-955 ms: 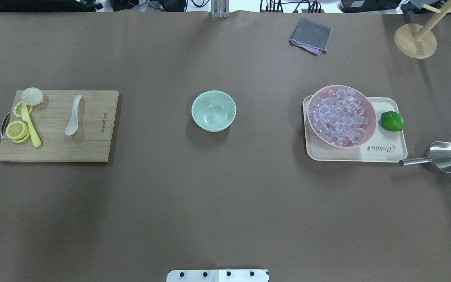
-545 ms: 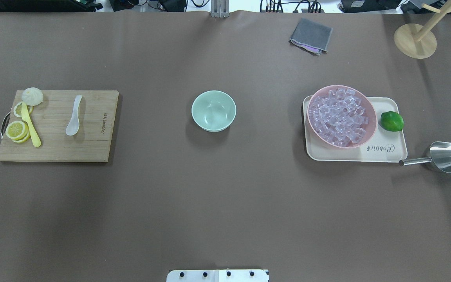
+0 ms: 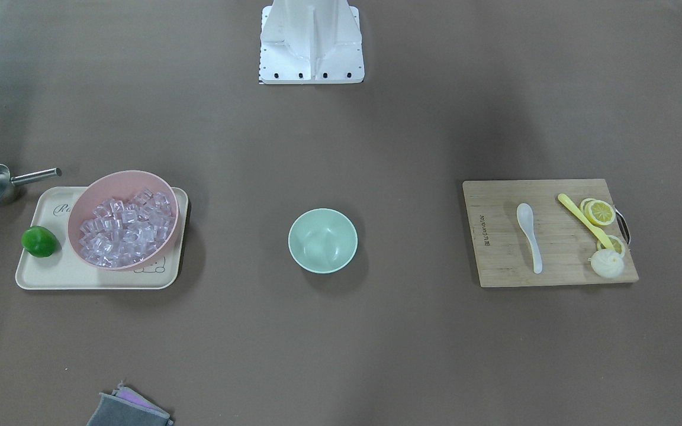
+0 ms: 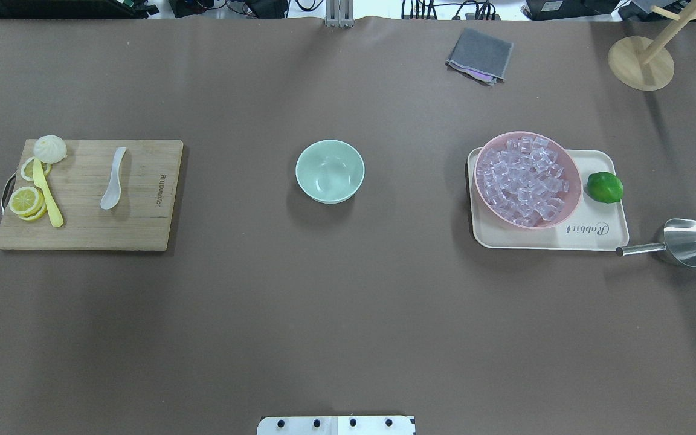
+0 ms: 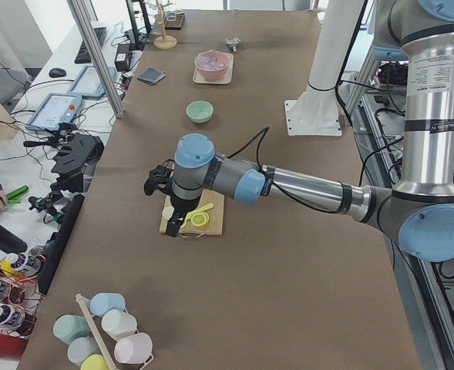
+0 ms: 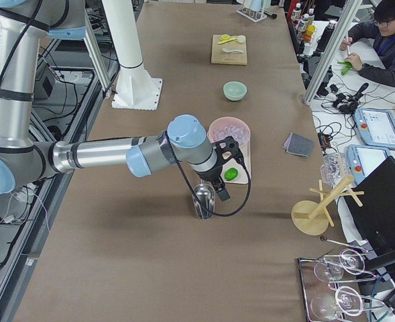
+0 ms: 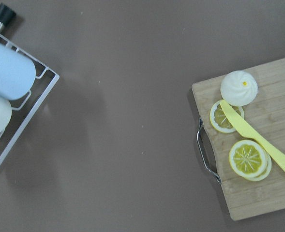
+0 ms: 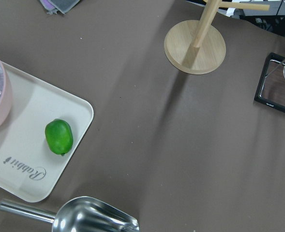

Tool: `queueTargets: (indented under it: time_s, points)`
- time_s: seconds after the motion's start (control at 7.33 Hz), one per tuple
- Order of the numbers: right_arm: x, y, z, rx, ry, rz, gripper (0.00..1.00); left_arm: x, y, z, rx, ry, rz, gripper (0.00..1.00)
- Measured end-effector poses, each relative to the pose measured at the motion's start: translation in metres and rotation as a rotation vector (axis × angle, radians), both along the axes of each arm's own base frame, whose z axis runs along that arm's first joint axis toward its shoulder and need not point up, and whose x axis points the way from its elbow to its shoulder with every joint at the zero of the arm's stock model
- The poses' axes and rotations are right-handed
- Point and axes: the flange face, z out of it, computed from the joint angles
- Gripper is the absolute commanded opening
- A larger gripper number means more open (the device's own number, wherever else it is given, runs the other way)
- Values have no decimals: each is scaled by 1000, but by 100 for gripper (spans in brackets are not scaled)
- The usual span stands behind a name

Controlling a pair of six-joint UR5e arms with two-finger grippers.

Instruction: Put spoon and ice into bowl

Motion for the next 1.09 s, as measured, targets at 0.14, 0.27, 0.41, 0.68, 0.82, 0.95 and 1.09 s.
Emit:
queueTargets:
  time_s: [0.14, 0.27, 0.41, 0.68, 0.82, 0.95, 1.09]
  points:
    - [-12, -10, -11, -19, -25, 5, 99, 2, -4, -4, 28, 14, -7, 100]
    - [-33, -21, -25, -49, -53, 8, 99, 8, -6, -10, 68, 40, 3, 100]
    - [-60, -32, -45, -82, -83, 10, 99, 16, -7, -19, 119, 76, 21, 99]
    - [-122, -54, -86, -152, -137, 11, 99, 70, -15, -38, 154, 130, 101, 99]
    - [-159, -62, -105, -196, -145, 36, 100, 100, -22, -51, 100, 170, 90, 99]
    - [-199, -66, -123, -236, -144, 76, 100, 130, -31, -70, 35, 214, 61, 99]
    - [-237, -66, -138, -264, -139, 119, 100, 161, -40, -84, -24, 242, 40, 99]
